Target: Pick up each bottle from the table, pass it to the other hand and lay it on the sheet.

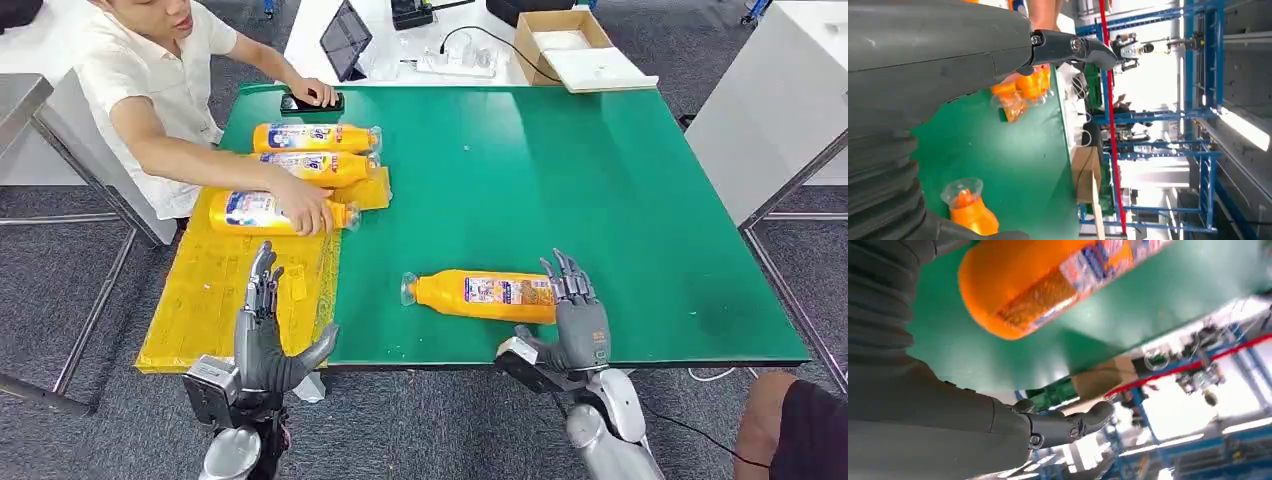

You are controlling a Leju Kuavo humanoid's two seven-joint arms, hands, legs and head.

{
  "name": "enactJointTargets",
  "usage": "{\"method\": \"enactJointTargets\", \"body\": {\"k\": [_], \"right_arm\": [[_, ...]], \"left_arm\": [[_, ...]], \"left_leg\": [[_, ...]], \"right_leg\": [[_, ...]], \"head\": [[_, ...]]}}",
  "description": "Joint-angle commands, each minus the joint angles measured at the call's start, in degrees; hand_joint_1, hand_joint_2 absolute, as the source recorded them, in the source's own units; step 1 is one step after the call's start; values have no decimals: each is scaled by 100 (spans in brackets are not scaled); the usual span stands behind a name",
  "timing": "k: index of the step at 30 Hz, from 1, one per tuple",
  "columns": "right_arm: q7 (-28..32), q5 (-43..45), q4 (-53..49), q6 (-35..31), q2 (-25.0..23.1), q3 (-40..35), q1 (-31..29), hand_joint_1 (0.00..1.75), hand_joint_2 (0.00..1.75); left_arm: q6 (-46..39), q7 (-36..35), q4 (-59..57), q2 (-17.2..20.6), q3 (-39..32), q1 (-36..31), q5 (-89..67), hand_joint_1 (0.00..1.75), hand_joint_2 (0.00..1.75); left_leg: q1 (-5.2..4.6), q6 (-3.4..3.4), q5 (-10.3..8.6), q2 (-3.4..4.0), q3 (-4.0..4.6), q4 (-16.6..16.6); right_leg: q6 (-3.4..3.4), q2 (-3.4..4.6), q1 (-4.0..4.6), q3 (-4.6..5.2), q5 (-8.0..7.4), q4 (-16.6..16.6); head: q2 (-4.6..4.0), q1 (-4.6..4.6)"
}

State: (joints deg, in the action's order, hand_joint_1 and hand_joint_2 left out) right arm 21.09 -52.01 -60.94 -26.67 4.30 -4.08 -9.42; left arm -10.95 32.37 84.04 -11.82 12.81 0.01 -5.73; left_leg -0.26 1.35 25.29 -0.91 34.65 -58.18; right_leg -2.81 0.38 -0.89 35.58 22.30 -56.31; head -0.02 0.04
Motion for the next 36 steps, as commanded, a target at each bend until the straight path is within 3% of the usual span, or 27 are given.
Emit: {"method": "enactJointTargets", "body": {"k": [1, 9, 11, 15, 21, 36], "right_arm": [[-141, -210, 1473, 290, 174, -688, -636, 0, 175], [-474, -468, 1828, 437, 233, -875, -816, 0, 175], [-747, -1035, 2331, -32, 369, -1103, -1092, 0, 175], [-747, -1034, 2333, -25, 375, -1101, -1104, 0, 175], [-1684, -1997, 2372, -432, 455, -1349, -1294, 0, 175], [-1799, -2055, 2341, -162, 333, -1275, -1440, 0, 175]], "left_arm": [[75, -35, -545, 146, 148, -328, 84, 0, 175], [154, -97, -516, 178, 155, -311, 85, 0, 175], [238, -136, -595, 156, 132, -331, 79, 0, 175], [239, -136, -597, 154, 133, -328, 79, 0, 175], [255, -150, -479, 155, 93, -297, 50, 0, 175], [272, -170, -428, 151, 88, -346, 21, 0, 175]], "left_leg": [[4, -10, 6, 10, -31, 11], [5, -6, 5, 13, -16, 6], [2, -6, 4, 10, -18, 8], [3, -8, 3, 7, -24, 8], [2, -8, 5, 7, -31, 6], [3, -8, 5, 10, -30, 2]], "right_leg": [[11, 1, 6, -29, 5, 10], [7, 7, 6, -16, 1, 6], [7, 3, 3, -16, 2, 5], [9, -1, 4, -23, 3, 8], [9, -1, 4, -29, 5, 5], [9, 2, 5, -29, 3, 3]], "head": [[0, 0], [0, 0], [0, 0], [0, 0], [0, 2], [0, 0]]}}
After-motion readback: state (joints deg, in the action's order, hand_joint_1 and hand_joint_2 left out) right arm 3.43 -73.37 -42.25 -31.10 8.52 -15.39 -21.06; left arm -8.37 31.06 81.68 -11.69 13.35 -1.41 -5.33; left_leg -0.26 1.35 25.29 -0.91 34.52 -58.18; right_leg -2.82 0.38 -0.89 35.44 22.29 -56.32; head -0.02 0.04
